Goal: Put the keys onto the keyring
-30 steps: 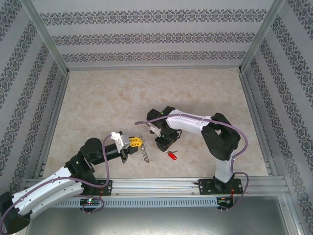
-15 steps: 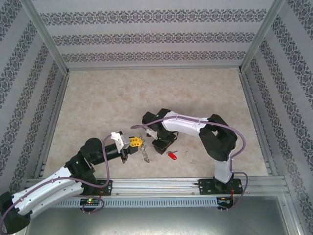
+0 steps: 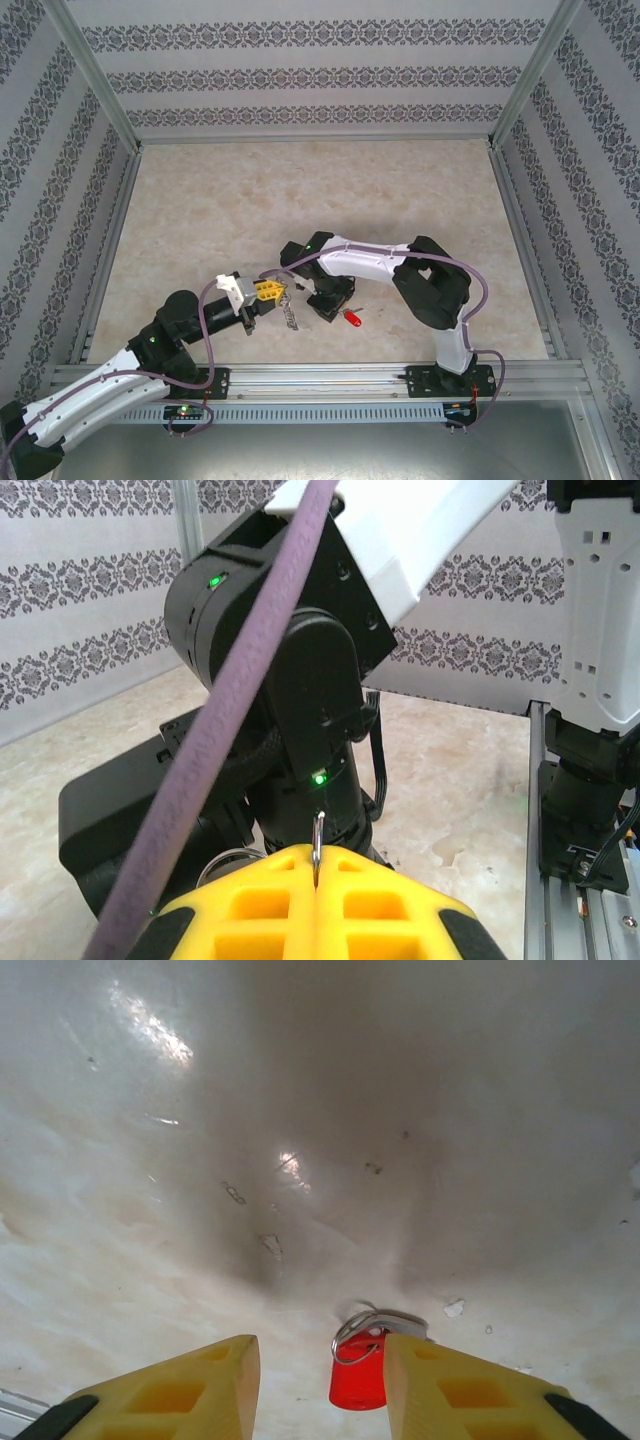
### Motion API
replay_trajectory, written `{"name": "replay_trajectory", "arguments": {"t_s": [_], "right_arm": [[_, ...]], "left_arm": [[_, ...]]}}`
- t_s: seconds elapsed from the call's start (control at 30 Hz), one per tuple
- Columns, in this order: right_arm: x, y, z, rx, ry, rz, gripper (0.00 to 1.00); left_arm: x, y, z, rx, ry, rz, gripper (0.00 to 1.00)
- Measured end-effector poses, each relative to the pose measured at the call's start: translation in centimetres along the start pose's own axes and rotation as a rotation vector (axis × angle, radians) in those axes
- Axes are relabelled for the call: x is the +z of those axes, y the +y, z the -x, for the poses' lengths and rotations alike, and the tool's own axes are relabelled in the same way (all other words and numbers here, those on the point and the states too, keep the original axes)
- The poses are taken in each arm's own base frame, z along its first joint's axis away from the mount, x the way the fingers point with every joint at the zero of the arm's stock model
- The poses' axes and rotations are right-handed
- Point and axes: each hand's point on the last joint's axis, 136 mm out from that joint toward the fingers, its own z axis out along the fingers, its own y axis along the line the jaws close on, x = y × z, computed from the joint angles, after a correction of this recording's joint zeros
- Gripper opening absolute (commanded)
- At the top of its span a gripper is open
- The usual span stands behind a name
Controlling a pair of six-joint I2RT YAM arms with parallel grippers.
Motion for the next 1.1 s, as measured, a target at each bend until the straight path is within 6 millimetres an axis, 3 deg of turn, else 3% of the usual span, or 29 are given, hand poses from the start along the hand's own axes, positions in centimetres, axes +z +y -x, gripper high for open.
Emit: {"name": "replay_trajectory", "arguments": {"t_s": [1.1], "right_arm": [[1.6,-0.6,-1.0,0.009,0.046,-0.059,0.28]], "left_arm": [[-0.2,-0.3,0.5,0.004,-0.018,-0.006,0.0]]}}
